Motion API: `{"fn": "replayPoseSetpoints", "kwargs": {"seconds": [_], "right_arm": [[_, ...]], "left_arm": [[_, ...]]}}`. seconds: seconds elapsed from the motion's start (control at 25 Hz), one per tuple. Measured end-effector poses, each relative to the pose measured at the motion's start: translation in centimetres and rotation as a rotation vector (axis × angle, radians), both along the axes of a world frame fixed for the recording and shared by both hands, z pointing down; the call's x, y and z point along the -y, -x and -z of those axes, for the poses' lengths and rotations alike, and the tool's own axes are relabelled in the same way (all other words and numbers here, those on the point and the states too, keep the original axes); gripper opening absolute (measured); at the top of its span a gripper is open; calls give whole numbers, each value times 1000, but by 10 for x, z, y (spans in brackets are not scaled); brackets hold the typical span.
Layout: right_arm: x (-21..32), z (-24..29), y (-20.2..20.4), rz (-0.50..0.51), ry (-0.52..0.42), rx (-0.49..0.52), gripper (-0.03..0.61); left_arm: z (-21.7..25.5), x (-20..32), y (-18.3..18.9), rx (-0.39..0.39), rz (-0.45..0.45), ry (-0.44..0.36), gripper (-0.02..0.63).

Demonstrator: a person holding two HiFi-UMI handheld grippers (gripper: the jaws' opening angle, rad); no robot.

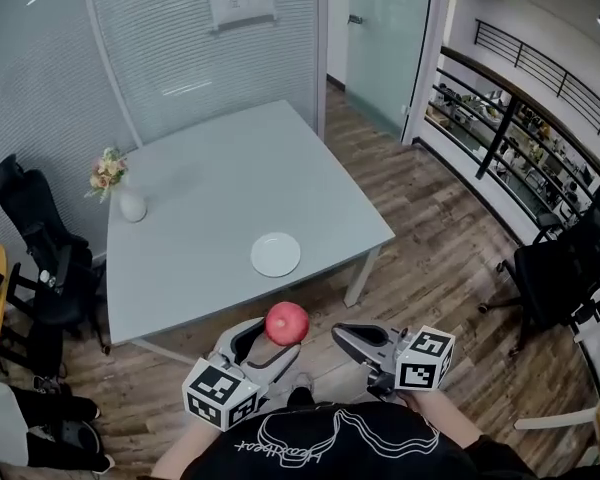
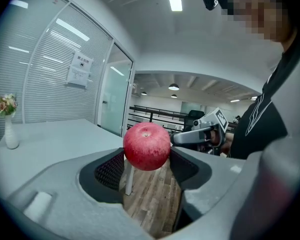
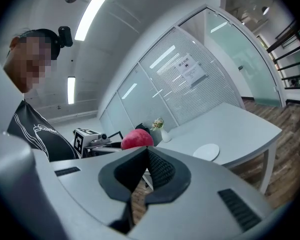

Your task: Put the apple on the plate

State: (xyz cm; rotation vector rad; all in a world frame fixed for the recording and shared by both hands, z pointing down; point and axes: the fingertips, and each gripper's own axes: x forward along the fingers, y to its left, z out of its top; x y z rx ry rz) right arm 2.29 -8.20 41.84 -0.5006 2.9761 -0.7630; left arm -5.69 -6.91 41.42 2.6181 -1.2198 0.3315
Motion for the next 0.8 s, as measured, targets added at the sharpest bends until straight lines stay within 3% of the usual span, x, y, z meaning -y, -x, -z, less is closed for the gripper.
{"fn": "replayPoseSetpoints", "kwargs": {"seconds": [0.8], "right_arm": [[160,-21,59,-44,84,-36,9]], "left_arm": [[-38,174,66,14,-29,91,291]]}}
